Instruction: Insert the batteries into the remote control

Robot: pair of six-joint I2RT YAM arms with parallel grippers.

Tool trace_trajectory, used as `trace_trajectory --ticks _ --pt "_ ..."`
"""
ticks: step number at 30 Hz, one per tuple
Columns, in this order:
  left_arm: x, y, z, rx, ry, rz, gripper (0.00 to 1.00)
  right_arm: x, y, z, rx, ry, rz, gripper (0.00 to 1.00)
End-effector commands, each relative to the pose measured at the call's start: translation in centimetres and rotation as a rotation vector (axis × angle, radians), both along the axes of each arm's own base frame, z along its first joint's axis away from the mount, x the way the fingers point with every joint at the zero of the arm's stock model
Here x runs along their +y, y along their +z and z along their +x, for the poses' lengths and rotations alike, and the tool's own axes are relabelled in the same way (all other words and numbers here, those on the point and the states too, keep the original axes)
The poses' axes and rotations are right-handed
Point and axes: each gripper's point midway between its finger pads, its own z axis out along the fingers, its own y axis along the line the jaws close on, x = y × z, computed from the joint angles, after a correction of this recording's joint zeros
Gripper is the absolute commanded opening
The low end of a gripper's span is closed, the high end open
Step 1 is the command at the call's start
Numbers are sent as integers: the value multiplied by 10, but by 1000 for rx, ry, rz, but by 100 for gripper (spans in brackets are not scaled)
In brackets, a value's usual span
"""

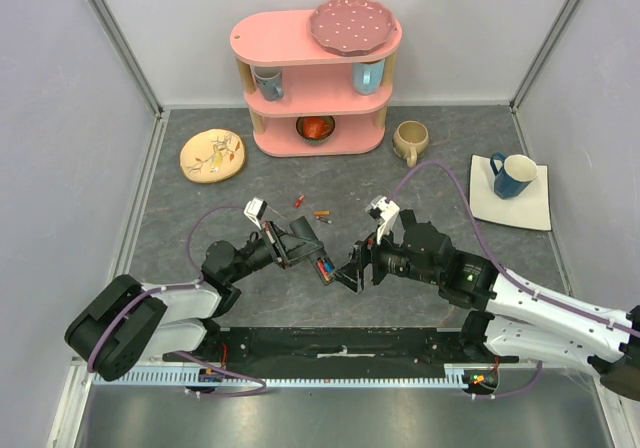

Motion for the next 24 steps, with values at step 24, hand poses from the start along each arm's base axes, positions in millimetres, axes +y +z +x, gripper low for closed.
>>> trace_trajectory --ticks 24 --pt "2 45 -14 -86 -51 -109 2 11 20 -16 -80 146 178 80"
